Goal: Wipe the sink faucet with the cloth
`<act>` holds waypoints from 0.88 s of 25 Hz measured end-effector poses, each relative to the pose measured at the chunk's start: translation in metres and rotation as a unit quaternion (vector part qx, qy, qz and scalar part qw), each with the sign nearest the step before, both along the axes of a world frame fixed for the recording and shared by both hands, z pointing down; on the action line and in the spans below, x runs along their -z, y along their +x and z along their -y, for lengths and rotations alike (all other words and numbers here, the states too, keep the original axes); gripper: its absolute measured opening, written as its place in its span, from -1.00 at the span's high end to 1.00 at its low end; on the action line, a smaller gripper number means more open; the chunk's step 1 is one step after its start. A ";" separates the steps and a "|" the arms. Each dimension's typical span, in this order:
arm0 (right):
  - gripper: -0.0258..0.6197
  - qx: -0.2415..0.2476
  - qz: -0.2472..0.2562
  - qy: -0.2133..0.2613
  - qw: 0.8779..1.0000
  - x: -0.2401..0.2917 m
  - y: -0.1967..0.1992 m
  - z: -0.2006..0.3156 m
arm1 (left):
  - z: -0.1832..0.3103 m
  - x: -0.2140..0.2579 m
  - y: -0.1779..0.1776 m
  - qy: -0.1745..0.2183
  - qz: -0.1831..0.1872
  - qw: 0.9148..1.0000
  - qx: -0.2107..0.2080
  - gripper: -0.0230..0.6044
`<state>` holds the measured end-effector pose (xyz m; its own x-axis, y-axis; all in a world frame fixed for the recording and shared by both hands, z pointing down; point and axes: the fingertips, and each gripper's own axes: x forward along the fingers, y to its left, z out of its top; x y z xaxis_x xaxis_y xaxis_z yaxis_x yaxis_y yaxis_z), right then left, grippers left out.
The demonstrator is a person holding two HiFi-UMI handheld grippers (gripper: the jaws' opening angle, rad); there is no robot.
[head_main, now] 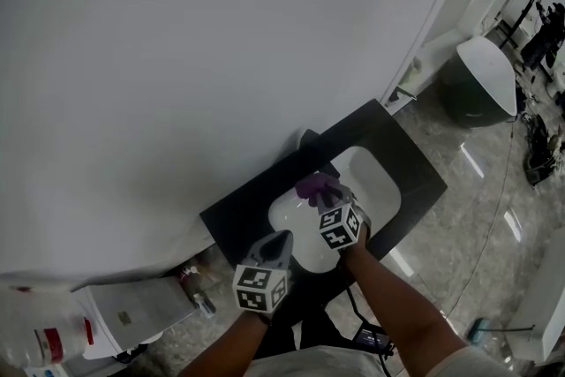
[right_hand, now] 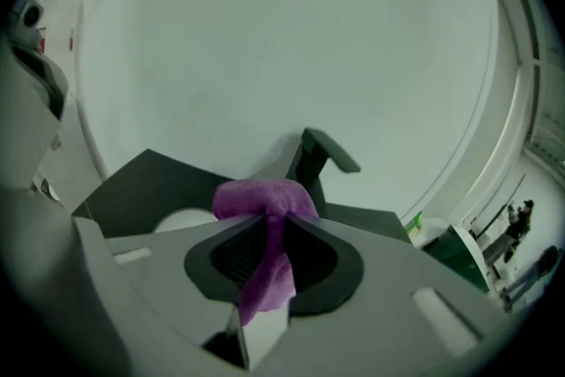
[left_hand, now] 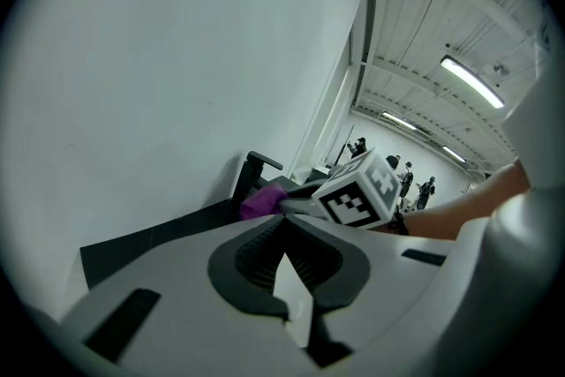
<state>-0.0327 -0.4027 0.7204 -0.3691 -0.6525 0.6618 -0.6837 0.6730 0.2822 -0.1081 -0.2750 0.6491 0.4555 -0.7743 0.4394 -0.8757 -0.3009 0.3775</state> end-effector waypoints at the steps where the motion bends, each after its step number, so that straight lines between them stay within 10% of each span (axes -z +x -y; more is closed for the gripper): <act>1: 0.70 0.003 0.015 0.016 1.000 0.017 -0.001 0.000 | -0.001 0.002 0.001 0.001 0.000 1.000 -0.002 0.91; 15: 0.71 -0.037 0.061 -0.035 0.997 -0.014 0.062 -0.010 | 0.009 0.004 0.025 0.005 0.002 1.000 -0.006 0.91; 22: 0.70 -0.030 0.164 0.031 0.986 0.082 0.044 0.062 | 0.013 0.019 0.036 0.011 0.016 1.000 -0.011 0.91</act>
